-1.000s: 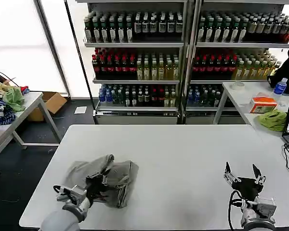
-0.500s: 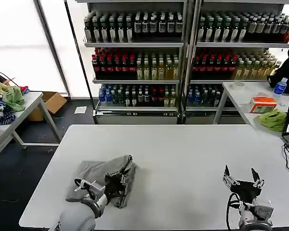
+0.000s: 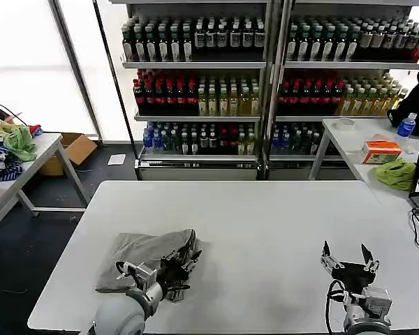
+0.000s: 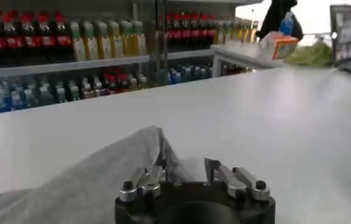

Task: Fold and organize the clothes.

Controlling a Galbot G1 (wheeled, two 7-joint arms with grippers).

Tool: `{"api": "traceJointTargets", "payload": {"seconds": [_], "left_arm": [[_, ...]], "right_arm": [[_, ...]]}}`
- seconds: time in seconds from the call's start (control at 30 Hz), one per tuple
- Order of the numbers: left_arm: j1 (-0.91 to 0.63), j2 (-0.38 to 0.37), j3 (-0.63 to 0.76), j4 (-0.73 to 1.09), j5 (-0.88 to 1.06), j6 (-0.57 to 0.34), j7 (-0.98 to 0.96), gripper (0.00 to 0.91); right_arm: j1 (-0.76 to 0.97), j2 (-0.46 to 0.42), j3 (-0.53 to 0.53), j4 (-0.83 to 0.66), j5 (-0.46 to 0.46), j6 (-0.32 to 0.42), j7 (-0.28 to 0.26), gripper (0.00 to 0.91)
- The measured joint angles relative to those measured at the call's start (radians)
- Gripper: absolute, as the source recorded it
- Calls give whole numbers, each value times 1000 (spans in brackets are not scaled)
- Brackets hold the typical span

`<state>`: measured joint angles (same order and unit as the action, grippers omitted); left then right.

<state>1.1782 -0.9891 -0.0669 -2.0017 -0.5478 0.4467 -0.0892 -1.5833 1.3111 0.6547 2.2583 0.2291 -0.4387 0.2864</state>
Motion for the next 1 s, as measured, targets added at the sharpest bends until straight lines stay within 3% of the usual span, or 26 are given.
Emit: {"api": "traceJointTargets", "payload": {"seconds": [0.4, 0.7, 1.0], "left_arm": [[69, 27, -166, -117, -141, -71, -35, 907], [143, 50, -370, -124, -197, -87, -98, 907], [207, 34, -451, -104, -212, -86, -114, 907]], "right_arm": [[40, -31, -41, -23, 8, 14, -11, 907], [85, -58, -82, -48, 19, 12, -12, 907], [115, -69, -112, -57, 25, 9, -12, 907]]}}
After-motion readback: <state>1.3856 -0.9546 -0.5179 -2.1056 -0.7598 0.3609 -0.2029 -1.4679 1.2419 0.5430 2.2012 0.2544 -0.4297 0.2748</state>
